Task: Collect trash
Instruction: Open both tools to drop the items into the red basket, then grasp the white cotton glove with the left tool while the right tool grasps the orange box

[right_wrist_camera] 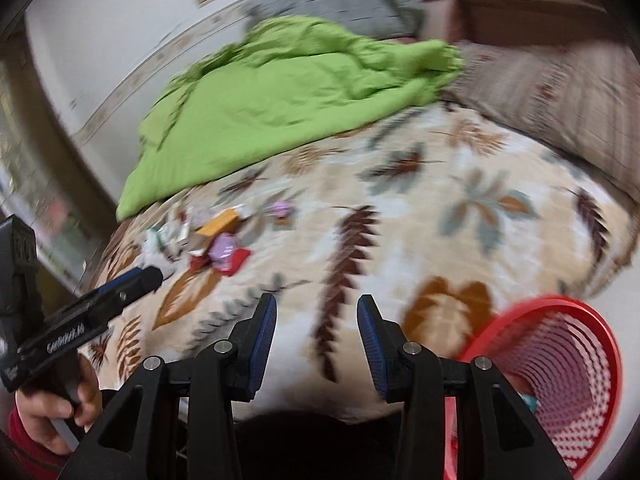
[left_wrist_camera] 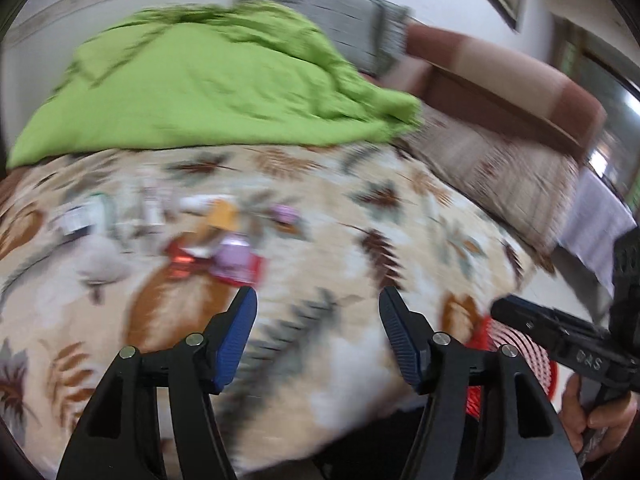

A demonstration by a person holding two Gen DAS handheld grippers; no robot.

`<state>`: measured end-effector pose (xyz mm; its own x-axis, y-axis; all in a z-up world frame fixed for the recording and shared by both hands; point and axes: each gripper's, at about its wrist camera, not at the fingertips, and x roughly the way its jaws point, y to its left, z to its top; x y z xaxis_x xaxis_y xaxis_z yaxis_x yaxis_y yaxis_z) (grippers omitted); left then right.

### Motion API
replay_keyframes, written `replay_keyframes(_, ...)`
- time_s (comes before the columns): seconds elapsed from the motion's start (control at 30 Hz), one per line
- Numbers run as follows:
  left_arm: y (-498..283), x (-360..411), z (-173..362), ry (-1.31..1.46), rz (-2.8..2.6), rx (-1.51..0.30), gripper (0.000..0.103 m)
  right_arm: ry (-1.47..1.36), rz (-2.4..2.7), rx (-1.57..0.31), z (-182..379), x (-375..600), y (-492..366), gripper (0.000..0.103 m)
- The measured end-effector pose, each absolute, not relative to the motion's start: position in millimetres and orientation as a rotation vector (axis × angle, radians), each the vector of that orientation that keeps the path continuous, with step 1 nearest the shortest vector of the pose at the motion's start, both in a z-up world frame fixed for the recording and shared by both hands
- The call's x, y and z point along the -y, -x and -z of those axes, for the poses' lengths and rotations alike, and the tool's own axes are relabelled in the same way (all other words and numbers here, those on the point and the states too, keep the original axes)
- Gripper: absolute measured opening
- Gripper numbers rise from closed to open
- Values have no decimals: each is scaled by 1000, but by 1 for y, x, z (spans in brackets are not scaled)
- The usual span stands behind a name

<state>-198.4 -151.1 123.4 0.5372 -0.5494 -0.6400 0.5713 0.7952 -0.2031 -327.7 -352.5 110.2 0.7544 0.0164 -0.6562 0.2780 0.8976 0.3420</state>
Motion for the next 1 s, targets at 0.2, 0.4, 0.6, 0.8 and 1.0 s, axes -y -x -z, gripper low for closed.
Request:
replay_keyframes(0.2,138,69,-111,71,411,-756,63,-420,37,-740,-109,316,274,45)
replay_keyframes(0.4,77,27,-91,149,253,-793,63,-445,-24,-779,-101,296,232,45)
replay_keyframes(0.6,33,39,-58,151,225,-845,63,-478,-35,-806,-94,291,196,45)
replay_keyframes(0.8,3,41,-24,147,201,-913,49,-533,-62,-834,-86,292,149,45)
replay_keyframes(1.0,8,43,-25,99,231,-882,34,-609,-79,-878,-64,290,85,45)
